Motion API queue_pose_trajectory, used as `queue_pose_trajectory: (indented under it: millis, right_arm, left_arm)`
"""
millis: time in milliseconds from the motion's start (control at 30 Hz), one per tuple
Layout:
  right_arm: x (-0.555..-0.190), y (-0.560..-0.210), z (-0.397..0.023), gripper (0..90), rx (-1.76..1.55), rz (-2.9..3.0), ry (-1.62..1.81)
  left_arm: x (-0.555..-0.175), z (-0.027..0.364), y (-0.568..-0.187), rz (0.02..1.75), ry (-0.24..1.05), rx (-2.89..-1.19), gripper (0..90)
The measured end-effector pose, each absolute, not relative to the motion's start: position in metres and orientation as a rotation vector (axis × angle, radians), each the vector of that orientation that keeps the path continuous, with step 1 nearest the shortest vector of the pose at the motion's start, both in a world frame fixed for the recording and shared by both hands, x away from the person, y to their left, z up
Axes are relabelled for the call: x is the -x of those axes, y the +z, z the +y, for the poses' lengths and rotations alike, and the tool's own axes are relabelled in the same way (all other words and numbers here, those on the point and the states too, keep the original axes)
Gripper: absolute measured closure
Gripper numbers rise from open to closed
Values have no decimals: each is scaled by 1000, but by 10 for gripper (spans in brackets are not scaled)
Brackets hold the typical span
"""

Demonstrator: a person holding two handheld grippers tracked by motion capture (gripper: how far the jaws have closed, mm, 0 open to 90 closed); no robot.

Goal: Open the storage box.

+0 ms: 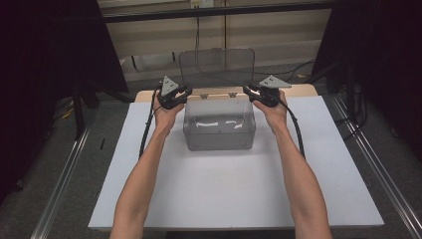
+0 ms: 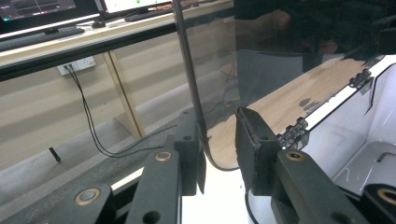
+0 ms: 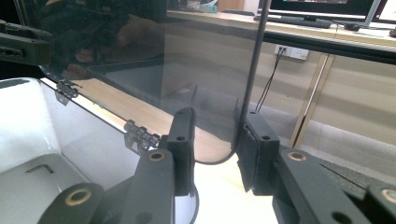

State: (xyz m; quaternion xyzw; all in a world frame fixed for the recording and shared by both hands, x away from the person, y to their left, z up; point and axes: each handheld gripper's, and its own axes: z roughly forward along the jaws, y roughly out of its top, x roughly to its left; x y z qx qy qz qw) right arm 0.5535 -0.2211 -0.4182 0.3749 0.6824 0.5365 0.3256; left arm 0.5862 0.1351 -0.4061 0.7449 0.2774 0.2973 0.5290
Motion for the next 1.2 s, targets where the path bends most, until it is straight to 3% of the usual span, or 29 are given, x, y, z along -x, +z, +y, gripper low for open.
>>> queue_pose_trajectory:
  millis: [1200]
  right_arm:
    - [-567, -419, -218, 558, -1062, 1832, 1432]
  left_arm:
    - [-596, 127, -408, 742, 633, -1787, 556]
